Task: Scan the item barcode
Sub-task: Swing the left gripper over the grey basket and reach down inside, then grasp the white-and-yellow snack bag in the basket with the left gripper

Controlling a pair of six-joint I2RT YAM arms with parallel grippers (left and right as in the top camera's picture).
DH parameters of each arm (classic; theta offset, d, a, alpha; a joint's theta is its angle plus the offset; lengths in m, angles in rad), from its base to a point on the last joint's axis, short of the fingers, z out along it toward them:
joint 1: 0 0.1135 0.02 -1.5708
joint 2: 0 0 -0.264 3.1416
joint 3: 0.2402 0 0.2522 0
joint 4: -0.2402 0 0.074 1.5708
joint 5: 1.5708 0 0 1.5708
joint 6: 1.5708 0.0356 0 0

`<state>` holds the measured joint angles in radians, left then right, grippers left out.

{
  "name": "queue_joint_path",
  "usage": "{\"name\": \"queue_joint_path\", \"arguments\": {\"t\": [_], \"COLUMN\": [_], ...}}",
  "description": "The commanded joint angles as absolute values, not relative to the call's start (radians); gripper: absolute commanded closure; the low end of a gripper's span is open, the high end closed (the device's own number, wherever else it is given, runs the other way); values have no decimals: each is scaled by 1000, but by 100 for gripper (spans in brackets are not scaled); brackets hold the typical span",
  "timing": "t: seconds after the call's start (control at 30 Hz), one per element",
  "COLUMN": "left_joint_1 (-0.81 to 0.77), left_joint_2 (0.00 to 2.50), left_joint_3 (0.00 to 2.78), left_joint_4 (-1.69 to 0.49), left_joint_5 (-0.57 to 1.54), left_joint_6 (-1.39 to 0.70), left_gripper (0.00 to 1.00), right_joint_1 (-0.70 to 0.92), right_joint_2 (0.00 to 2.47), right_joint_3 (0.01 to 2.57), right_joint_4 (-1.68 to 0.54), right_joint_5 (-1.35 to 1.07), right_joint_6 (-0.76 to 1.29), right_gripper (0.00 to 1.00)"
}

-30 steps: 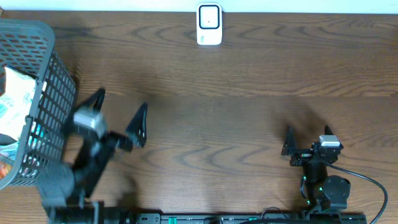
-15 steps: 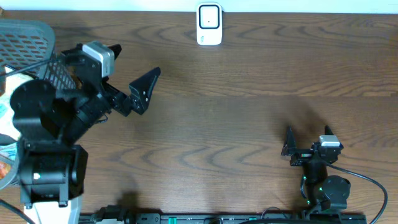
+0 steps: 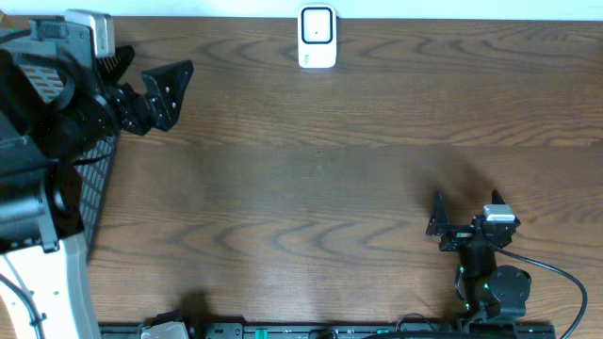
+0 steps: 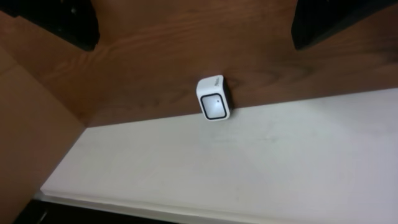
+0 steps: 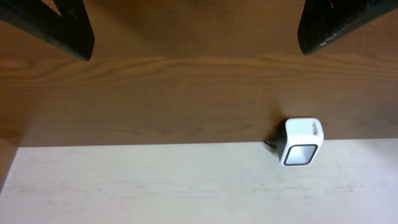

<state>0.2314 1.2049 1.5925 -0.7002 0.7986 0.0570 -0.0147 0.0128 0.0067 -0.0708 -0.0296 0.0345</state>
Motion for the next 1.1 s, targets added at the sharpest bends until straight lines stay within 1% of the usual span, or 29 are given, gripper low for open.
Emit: {"name": "queue_joint_path", "arguments": {"t": [0.0,0.17,0.27,0.4,0.47,0.57,0.6,0.67,0.73,0.8,0.93,1.07], "left_joint_1": [237,242,262,330,361,391,402,414,443,495,596,665], "left_joint_2": [1229,1232,1240,1293,1332,1398,1440,1477,1518,1555,1642,1743], "left_joint_3": [1614,1615,1635,1749,1812,1886,1903,1903,1903,1903,1902,1900], "left_joint_4": [-706,-671,-642,-714,-788,-918,-973,-986,-981,-974,-953,-1047], "left_joint_5": [826,818,805,736,639,417,221,12,-172,-214,-211,-210], "left_joint_6": [79,72,-14,-54,-54,-53,-54,-80,-202,-292,-293,-286], "left_gripper": [2,2,3,3,2,2,3,2,3,2,2,2], "right_joint_1": [-19,-19,-19,-19,-19,-19,-19,-19,-19,-19,-19,-19], "right_joint_2": [11,11,11,12,12,12,12,12,12,12,12,12], "right_joint_3": [6,6,6,6,6,6,6,6,6,6,6,6], "right_joint_4": [-75,-75,-75,-75,-75,-75,-75,-75,-75,-75,-75,-75], "right_joint_5": [-26,-27,-27,-26,-26,-26,-27,-26,-26,-26,-26,-26], "right_joint_6": [45,45,45,45,45,45,45,45,45,44,45,45], "right_gripper": [1,1,1,1,1,1,1,1,1,1,1,1]}}
